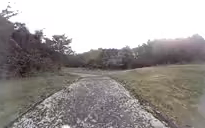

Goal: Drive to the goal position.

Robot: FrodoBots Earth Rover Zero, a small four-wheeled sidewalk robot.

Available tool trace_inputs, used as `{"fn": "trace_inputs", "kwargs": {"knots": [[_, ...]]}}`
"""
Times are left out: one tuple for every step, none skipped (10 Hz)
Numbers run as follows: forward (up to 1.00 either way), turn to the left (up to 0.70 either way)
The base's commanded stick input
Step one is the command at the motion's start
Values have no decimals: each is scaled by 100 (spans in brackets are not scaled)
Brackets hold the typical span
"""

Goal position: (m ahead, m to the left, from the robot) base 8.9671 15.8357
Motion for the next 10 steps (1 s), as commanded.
{"fn": "trace_inputs", "kwargs": {"knots": [[70,0],[70,0],[70,2],[70,23],[70,34],[70,35],[70,11],[70,0],[70,0],[70,0]]}}
